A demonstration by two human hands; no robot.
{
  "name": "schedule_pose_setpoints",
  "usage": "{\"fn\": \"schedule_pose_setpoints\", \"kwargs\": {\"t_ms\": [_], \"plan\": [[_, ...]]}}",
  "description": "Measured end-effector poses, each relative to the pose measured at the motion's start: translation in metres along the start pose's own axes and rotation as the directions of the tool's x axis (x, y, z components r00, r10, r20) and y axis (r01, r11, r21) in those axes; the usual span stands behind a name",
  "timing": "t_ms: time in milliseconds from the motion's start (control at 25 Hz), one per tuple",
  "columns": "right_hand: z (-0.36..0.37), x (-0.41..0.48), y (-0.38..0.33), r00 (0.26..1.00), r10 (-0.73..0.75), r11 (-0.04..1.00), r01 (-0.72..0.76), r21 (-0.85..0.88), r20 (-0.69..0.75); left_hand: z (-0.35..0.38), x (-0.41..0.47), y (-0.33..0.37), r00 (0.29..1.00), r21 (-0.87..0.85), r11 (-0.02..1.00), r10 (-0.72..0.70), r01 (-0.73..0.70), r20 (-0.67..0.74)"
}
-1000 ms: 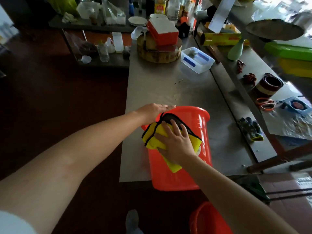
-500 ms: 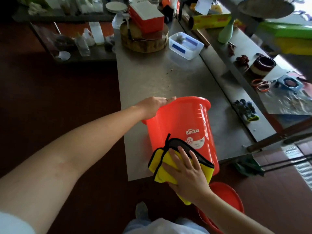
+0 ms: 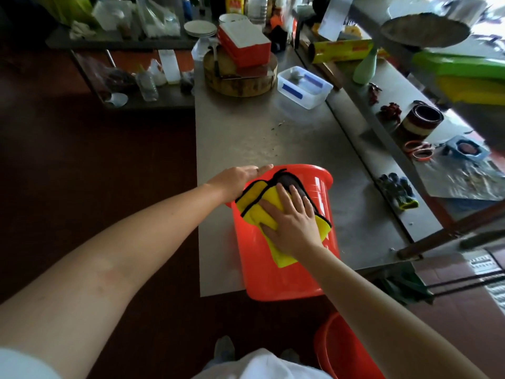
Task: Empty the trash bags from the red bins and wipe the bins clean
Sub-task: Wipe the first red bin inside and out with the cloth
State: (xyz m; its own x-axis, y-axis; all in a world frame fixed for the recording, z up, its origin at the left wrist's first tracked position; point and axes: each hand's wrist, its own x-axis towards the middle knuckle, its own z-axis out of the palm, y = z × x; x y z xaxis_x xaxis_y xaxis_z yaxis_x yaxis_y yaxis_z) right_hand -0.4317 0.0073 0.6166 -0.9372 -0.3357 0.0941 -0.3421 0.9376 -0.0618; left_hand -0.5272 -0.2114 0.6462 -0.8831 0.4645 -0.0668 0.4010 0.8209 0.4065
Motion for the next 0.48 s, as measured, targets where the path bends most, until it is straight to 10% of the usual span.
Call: {"fn": "schedule_pose_setpoints", "kwargs": {"t_ms": [480], "plan": [[0.029, -0.133, 0.016, 0.997, 0.013, 0.995, -0.006, 0.104, -0.072, -0.001, -0.003, 0.013, 0.991, -0.157, 0.98, -0.131, 0.124, -0.034]]}}
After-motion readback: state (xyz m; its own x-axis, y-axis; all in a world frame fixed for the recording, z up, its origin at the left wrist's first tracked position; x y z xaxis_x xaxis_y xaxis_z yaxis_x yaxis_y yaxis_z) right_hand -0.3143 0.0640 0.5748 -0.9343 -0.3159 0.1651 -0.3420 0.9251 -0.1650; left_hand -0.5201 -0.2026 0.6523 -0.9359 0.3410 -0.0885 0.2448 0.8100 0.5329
